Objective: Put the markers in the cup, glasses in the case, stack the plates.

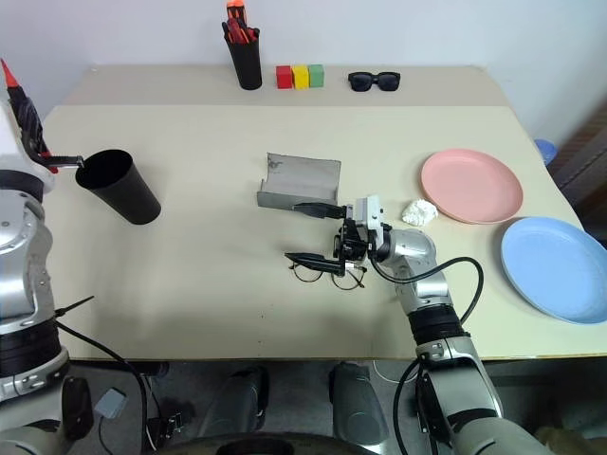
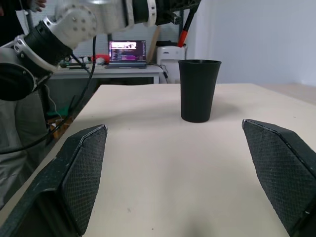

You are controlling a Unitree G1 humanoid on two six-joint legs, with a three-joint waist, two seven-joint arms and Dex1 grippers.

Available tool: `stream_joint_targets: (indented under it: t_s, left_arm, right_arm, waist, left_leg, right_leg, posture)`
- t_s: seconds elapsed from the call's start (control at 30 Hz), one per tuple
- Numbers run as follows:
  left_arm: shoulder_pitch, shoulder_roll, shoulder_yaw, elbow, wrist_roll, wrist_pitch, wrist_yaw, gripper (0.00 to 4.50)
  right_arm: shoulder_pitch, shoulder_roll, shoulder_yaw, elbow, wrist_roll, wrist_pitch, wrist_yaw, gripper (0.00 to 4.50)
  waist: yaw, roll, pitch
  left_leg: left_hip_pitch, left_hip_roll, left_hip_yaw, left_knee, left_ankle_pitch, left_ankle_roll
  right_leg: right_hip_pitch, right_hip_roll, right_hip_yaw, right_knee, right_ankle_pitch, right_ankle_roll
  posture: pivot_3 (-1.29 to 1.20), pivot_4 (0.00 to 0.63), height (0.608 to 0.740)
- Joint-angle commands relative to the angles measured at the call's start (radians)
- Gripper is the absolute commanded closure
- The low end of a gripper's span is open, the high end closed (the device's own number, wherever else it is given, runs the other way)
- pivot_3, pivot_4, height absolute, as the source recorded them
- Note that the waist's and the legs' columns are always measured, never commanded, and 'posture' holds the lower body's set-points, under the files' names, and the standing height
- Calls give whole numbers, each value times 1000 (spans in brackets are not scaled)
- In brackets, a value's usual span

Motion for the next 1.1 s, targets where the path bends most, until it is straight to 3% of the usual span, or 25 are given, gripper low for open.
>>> stream_joint_targets:
  t_s: [0.03,0.43,1.1]
  left_arm:
    - [-9,-19,-17,21,34,-77,21,4478]
    - [-70,-73,-52,117,50,-146,40,4478]
    - [46,-154,-89,72,47,-140,21,4478]
  right_arm:
    - [-20,2,-16,-8,7,-6,6,0]
    - [13,4,-8,-56,8,10,-10,0]
    - [-5,31,-39,-59,40,22,-54,0]
  waist:
    - [-2,0,0]
    - [-4,0,0]
    - [-4,0,0]
  left_leg:
    - [0,0,0,0,0,0]
    - [0,0,0,-1,0,0]
    - [0,0,0,-1,0,0]
  right_leg:
    - [0,0,0,0,0,0]
    - [-1,0,0,0,0,0]
    - [0,0,0,0,0,0]
  posture:
    - [0,150,740]
    - [0,150,740]
    - [0,150,740]
